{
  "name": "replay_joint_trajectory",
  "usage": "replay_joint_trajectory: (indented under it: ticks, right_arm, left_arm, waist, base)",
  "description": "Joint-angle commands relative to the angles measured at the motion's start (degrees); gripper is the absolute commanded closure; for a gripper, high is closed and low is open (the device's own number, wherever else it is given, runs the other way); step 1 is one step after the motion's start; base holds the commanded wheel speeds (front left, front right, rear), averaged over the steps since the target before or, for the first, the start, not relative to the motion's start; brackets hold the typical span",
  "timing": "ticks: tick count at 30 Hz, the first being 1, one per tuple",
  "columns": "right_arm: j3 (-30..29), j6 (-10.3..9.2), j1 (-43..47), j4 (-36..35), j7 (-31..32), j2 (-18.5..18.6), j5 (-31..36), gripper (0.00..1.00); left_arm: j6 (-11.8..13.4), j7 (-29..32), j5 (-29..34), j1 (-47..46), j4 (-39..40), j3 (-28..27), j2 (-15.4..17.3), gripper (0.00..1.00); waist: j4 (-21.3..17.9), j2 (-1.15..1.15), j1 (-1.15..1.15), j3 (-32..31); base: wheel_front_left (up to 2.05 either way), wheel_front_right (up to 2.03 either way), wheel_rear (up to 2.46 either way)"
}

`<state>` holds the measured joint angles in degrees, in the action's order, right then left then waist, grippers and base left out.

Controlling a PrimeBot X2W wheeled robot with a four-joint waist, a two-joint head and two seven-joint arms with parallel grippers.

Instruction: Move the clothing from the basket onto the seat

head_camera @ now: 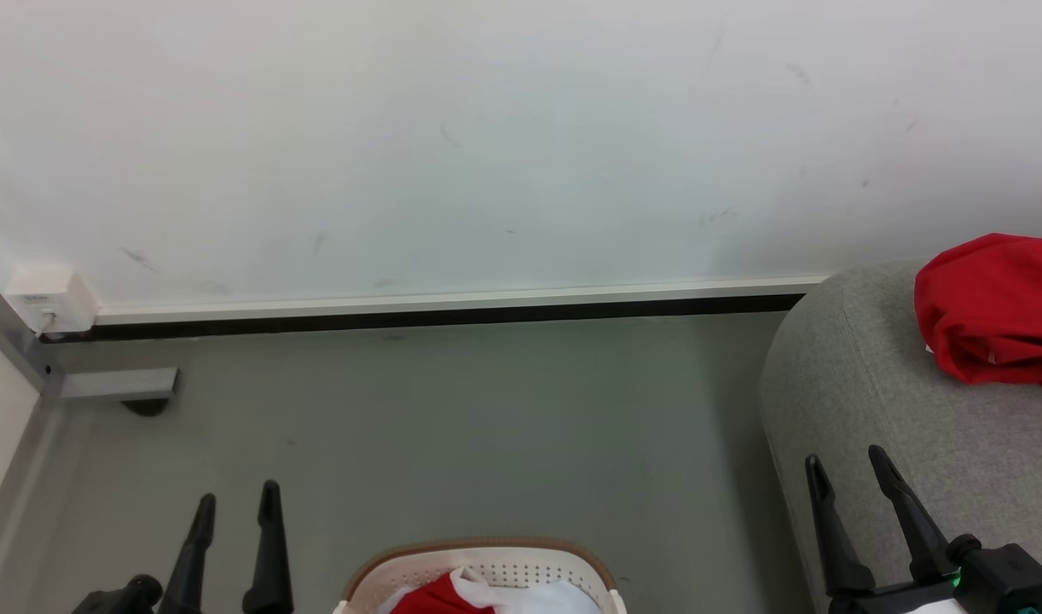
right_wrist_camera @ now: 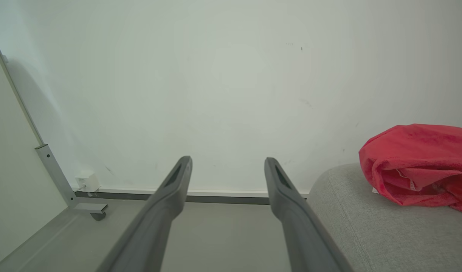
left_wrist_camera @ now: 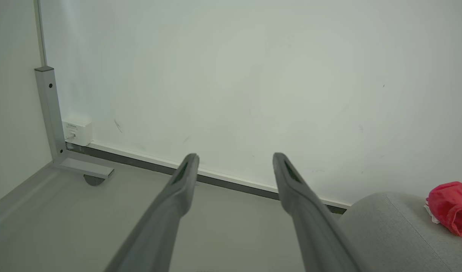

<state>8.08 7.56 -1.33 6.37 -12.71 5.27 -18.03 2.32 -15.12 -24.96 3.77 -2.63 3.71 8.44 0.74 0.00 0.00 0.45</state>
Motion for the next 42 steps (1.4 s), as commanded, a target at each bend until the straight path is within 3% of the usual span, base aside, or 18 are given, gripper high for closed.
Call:
replay_joint_trajectory:
  ticks: [1,15,22,32,42]
  right_arm:
    - [-0.23,-0.14,-0.75,0.29,-0.48,-0.06,0.13,0.0]
    - [-0.01,-0.15,-1.83,0.87,-1.27,-0.35,0.72,0.0]
    - [-0.48,-0.15,-2.92,-0.09,-1.64,-0.52,1.27,0.0]
    - [-2.37,-0.15,-7.74,-2.51,-2.14,-1.33,2.8,0.0]
    - [-2.31,-0.15,-14.28,-5.48,-2.49,-2.31,2.26,0.0]
  left_arm:
    - [-0.32,-0.05,0.65,-0.27,-0.21,-0.38,-0.08,0.0]
    - [-3.94,-0.05,3.52,-1.78,-2.63,-1.96,-2.14,0.0]
    - [-5.66,0.88,6.04,-5.27,-6.73,0.78,-0.03,0.0]
    - [-9.32,9.65,8.42,-16.73,-19.08,10.86,3.57,0.0]
    - [-9.71,14.52,6.07,-29.93,-34.02,26.85,8.7,0.0]
  waist:
    - [0.02,0.0,0.0,-0.01]
    - [-0.23,0.0,0.0,1.55]
    - [-1.23,0.0,0.0,4.85]
    - [-4.36,0.0,0.0,16.25]
    - [-8.95,0.0,0.0,29.8]
  base:
    - [0.0,0.0,0.0]
    - [0.0,0.0,0.0]
    - [0.0,0.0,0.0]
    - [0.0,0.0,0.0]
    - [0.0,0.0,0.0]
